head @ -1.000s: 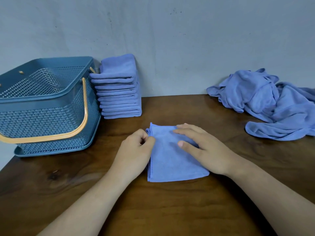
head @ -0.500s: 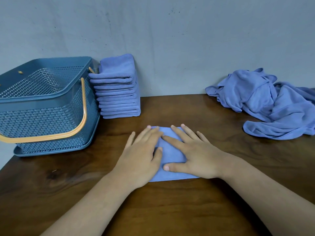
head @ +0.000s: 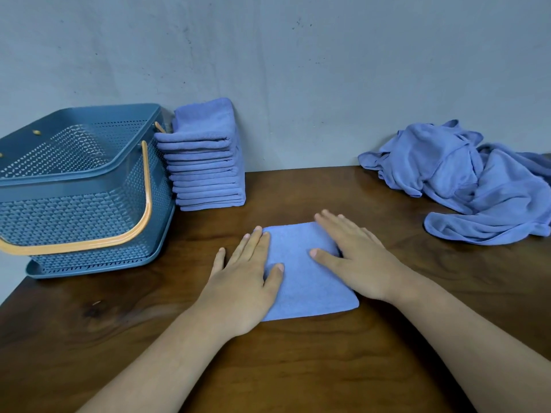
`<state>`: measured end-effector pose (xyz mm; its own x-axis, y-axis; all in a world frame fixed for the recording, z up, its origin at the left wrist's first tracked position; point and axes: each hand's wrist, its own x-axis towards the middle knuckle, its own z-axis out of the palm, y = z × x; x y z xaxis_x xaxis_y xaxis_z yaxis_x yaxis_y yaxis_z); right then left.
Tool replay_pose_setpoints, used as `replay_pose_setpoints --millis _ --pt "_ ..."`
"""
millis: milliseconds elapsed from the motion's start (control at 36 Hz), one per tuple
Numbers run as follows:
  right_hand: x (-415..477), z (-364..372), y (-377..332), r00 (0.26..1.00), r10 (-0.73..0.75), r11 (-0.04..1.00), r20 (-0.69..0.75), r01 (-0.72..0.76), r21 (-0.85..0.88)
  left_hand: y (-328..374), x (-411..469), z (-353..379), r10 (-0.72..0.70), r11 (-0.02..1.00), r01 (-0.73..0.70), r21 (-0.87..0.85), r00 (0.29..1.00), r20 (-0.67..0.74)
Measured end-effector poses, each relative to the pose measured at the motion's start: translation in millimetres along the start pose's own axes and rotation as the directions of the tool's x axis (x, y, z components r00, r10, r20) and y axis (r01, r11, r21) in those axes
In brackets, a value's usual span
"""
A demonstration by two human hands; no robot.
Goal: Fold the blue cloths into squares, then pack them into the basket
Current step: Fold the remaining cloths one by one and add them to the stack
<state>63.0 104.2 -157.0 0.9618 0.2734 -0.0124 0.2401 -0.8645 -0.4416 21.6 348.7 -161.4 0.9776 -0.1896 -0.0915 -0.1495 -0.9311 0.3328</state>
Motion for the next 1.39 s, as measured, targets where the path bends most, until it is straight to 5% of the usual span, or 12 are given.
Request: replay_pose_setpoints --millis 83,194,306,417,583,694,778,861,1000,1139,1389 --pt "2 -3 -1 0.966 0.171 0.985 -0.194 -0.173 0.007 0 -1 1 0.003 1.000 -0.003 -0.004 1.000 0.007" --pt "6 2 -6 0.960 0.195 0.981 -0.201 -0.193 0.028 0 0 1 0.009 1.000 -0.009 -0.026 1.000 -0.010" --pt "9 1 -13 0.956 0.206 0.954 -0.209 -0.149 0.260 0 -2 1 0.011 0.996 -0.015 -0.089 0.999 -0.053" --pt "3 -2 -21 0.971 0.173 0.828 -0.164 -0.054 0.558 -5 -1 -1 -0.055 0.945 -0.004 -0.328 0.984 -0.170" --pt "-12 -11 -42 0.990 0.043 0.553 -0.132 0.086 0.828 -5 6 -9 -0.222 0.653 0.007 -0.757 0.958 -0.182" --pt "-17 -20 -46 0.979 0.024 0.419 -0.202 0.173 0.891 -8 12 -14 -0.270 0.292 -0.044 -0.955 0.955 -0.126" --pt "-15 -24 -43 0.965 0.066 0.402 -0.254 0.207 0.892 -3 8 -22 -0.129 0.005 -0.024 -1.000 0.991 -0.025" --pt "-12 -20 -36 0.948 0.081 0.460 -0.308 0.239 0.855 -3 2 -25 -0.060 -0.015 -0.015 -1.000 0.998 -0.014" --pt "-7 -9 -27 0.922 -0.031 0.751 -0.385 0.276 0.600 -4 5 -18 -0.210 0.019 -0.116 -0.993 0.971 -0.118" --pt "-7 -10 -41 0.912 -0.103 0.779 -0.397 0.322 0.538 -7 8 -18 -0.278 0.068 -0.194 -0.979 0.938 -0.205" --pt "5 -38 -77 0.855 -0.290 0.856 -0.430 0.433 0.282 -18 2 -39 -0.326 -0.002 -0.358 -0.934 0.883 -0.338"
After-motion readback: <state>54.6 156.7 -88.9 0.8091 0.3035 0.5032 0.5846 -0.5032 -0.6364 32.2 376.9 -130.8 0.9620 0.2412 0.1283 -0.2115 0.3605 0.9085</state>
